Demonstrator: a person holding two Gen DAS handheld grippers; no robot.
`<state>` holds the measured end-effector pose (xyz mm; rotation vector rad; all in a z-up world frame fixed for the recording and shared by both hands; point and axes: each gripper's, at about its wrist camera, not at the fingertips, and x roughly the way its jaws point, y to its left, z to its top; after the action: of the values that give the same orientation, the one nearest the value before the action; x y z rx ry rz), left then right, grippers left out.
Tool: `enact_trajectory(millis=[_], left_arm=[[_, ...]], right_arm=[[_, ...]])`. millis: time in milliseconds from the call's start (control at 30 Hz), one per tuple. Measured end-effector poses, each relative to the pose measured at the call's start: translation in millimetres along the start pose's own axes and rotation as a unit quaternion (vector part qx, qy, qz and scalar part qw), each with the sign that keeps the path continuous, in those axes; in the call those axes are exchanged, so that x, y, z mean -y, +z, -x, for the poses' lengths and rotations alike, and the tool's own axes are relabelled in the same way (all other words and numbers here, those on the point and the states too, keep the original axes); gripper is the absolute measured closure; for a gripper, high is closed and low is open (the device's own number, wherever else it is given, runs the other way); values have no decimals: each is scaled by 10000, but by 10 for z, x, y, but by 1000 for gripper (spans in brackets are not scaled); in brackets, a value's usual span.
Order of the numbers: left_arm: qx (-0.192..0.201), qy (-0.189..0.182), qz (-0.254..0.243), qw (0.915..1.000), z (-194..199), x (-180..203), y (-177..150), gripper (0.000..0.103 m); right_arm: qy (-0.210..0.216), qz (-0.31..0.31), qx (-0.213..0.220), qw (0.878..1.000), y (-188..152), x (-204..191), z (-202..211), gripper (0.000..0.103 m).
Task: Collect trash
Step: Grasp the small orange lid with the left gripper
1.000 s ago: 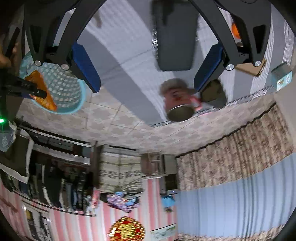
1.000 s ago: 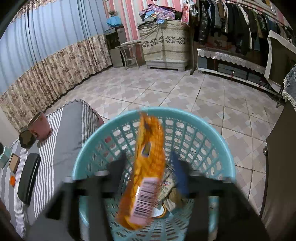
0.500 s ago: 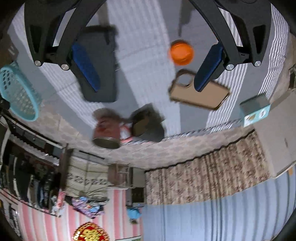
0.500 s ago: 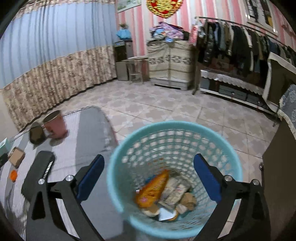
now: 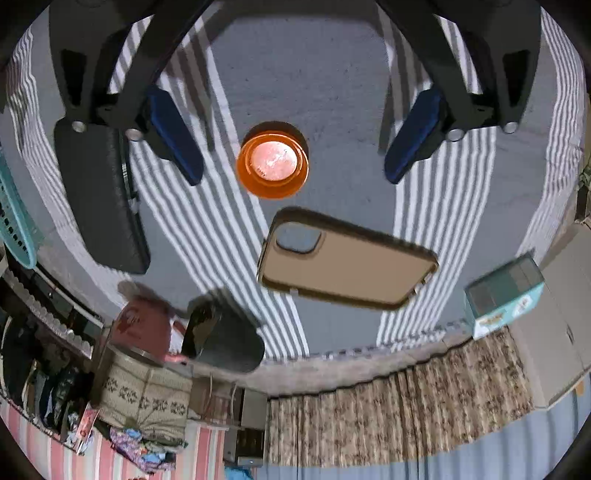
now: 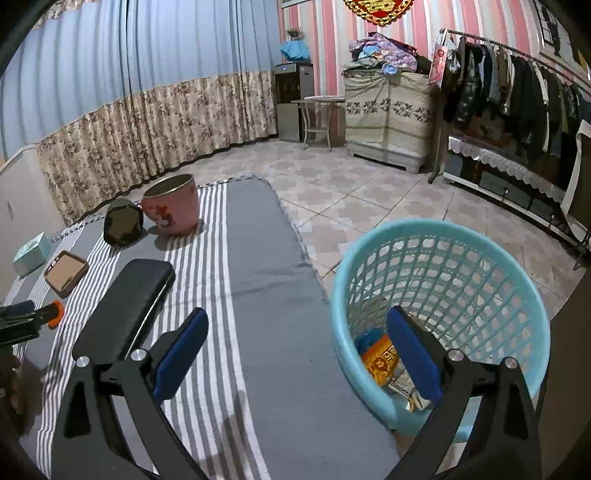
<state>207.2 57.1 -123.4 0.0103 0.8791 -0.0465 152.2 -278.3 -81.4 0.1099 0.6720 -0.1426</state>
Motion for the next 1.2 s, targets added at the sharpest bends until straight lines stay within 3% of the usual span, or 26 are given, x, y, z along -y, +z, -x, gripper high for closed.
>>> enact_trajectory(millis=[100,233,300,533,933,1200], left_arm=[[-236,-98,-48,9997,-107,12,-2,27],[-170,-145,-262,9994,-81,103,-18,41],[-129,-228,-339,9991,-59,132,-26,63],[-39,-249,-307,9992,2,78,44,64],[1151,111,-260,9929,265,-350,861,64],[1324,45,135,9911,30,-678,952,64]], right_arm=[[-36,75,-26,10000,-23,-29,-4,8],[-33,80,-48,10000,-6,-53,-9,8],[-29,111,-55,9999,-7,-73,-11,8],[31,401,-92,9991,26,-316,-23,8],[551,875,-219,9944,271,-1082,-215,8],[799,1362,-159,9873,585,-1701,-435,8]])
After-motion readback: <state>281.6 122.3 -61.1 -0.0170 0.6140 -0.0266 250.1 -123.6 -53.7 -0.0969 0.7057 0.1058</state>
